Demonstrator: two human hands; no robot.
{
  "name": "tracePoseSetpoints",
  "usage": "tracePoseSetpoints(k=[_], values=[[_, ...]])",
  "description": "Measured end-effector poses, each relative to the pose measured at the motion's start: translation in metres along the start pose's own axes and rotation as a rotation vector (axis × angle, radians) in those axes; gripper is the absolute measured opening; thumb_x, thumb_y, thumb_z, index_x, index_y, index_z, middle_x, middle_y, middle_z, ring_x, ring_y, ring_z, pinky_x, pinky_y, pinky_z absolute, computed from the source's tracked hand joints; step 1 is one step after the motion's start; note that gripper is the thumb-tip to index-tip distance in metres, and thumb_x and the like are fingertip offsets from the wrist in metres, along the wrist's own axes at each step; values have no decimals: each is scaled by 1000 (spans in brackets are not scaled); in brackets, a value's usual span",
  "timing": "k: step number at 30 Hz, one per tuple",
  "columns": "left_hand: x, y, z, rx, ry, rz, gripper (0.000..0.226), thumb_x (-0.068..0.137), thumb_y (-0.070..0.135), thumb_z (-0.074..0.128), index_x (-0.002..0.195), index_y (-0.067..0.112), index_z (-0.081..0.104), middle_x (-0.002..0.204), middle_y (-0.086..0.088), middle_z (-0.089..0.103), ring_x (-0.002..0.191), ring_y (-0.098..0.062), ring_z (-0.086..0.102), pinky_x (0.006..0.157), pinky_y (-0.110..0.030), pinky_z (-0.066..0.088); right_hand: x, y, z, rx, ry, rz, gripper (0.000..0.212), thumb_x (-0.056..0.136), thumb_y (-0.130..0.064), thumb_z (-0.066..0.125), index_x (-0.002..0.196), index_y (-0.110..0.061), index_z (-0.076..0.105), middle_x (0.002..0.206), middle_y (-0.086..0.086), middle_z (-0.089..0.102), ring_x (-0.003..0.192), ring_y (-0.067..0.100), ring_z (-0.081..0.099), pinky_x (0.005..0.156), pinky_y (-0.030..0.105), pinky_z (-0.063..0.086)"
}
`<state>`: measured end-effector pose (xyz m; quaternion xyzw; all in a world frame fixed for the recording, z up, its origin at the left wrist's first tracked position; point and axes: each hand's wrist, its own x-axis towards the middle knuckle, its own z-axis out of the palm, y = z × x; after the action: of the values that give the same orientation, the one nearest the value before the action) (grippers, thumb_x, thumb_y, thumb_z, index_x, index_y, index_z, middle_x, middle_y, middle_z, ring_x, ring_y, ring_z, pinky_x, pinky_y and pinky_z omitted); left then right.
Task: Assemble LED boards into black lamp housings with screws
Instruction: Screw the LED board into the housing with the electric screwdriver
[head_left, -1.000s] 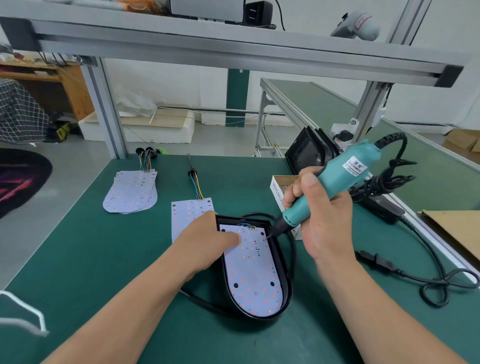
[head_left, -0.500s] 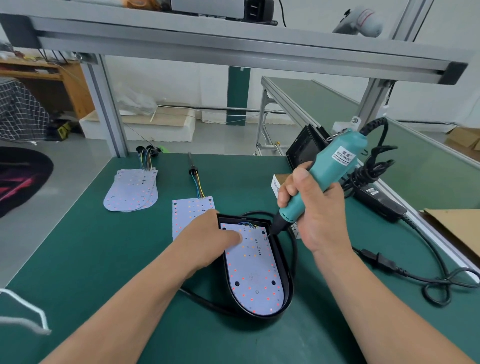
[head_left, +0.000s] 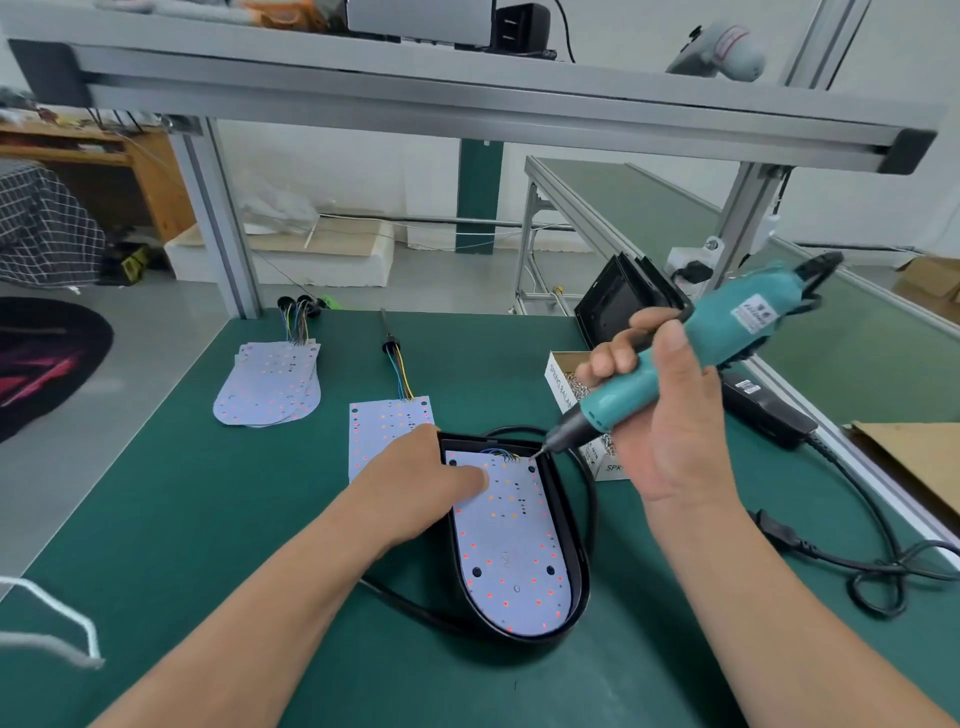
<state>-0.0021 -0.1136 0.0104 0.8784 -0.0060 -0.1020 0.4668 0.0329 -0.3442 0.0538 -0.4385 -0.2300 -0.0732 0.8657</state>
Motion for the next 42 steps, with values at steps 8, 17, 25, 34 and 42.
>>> tracePoseSetpoints(k=[8, 17, 25, 34, 42], values=[[-13, 10, -16, -125, 217, -106, 45, 90, 61, 41, 90, 17, 51, 76, 5, 49, 60, -17, 41, 60, -32, 34, -3, 9, -6, 199, 204, 68, 24, 103, -41, 64, 96, -18, 70, 77, -1, 53, 73, 15, 60, 83, 35, 58], [-12, 8, -33, -1017, 210, -51, 19, 107, -8, 50, 121, -8, 63, 103, -21, 80, 94, -23, 81, 68, -21, 62, -3, 10, -6, 215, 220, 73, 22, 103, -37, 67, 92, -18, 72, 76, -1, 52, 73, 16, 59, 82, 35, 57], [-18, 15, -29, -941, 222, 64, 21, 98, 27, 71, 104, 7, 66, 96, -13, 80, 68, -14, 74, 49, -21, 54, -5, 9, -2, 241, 231, 83, 20, 99, -36, 71, 93, -17, 70, 78, 0, 52, 74, 16, 59, 83, 35, 57], [-35, 29, -11, -807, -37, 201, 12, 99, 3, 68, 106, 8, 77, 104, -18, 80, 91, -30, 81, 62, -27, 62, -2, -9, 14, 325, 274, -5, 25, 97, -39, 72, 95, -16, 63, 78, -1, 50, 73, 15, 57, 84, 34, 56], [-38, 33, -2, -655, -19, 248, 16, 106, -4, 56, 109, 5, 70, 101, -11, 82, 95, -27, 81, 69, -30, 65, -3, -16, 17, 347, 310, -48, 25, 100, -38, 70, 96, -15, 61, 77, -1, 51, 72, 16, 57, 85, 35, 56]])
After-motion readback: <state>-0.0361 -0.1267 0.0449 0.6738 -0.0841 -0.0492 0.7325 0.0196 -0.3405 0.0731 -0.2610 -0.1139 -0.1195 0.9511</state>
